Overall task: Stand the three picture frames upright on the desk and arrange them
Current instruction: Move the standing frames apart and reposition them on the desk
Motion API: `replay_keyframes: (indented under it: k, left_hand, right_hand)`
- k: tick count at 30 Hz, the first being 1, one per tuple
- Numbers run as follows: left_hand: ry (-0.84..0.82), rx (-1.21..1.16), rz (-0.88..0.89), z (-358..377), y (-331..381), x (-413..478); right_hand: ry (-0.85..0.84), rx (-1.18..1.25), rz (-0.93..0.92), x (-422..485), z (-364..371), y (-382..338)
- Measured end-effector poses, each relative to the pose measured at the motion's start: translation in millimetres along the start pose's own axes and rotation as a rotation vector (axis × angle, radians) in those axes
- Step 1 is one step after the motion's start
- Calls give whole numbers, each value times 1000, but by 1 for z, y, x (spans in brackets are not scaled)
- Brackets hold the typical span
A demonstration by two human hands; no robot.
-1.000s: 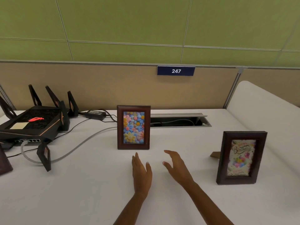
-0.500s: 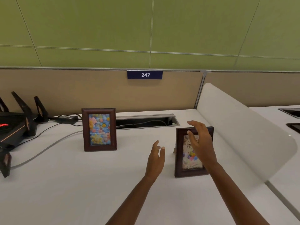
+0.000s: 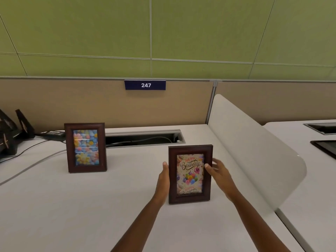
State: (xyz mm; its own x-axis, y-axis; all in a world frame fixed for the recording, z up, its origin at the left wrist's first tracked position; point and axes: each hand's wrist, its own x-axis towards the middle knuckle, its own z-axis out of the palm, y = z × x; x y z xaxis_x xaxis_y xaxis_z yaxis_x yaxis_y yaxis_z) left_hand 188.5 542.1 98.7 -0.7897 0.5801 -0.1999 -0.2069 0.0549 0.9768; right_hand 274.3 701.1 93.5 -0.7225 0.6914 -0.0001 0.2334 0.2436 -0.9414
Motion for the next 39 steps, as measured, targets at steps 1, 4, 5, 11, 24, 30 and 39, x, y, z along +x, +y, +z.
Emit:
replay_keyframes:
  k: [1,4,5,11,24,30,39]
  left_hand:
    - [7,-11,4,1,0,1]
    - [32,-29,24,5,-2,4]
    - [39,-34,27,7,-3,6]
    - [110,-69,33,10,-5,18]
    - [113,-86,92,27,7,80]
    - [98,-68,107,34,18,107]
    - [82,-44,92,39,26,142]
  right_hand:
    - [-87,34,32,1,0,5]
    - [-272,119,75,1,4,13]
    - [-294,146,83,2,5,15]
    - [-403,303,190,19,9,25]
    - [-347,367,165,75,6,29]
    - [-293,365,122,117,7,19]
    - [-234,318,181,162,9,18]
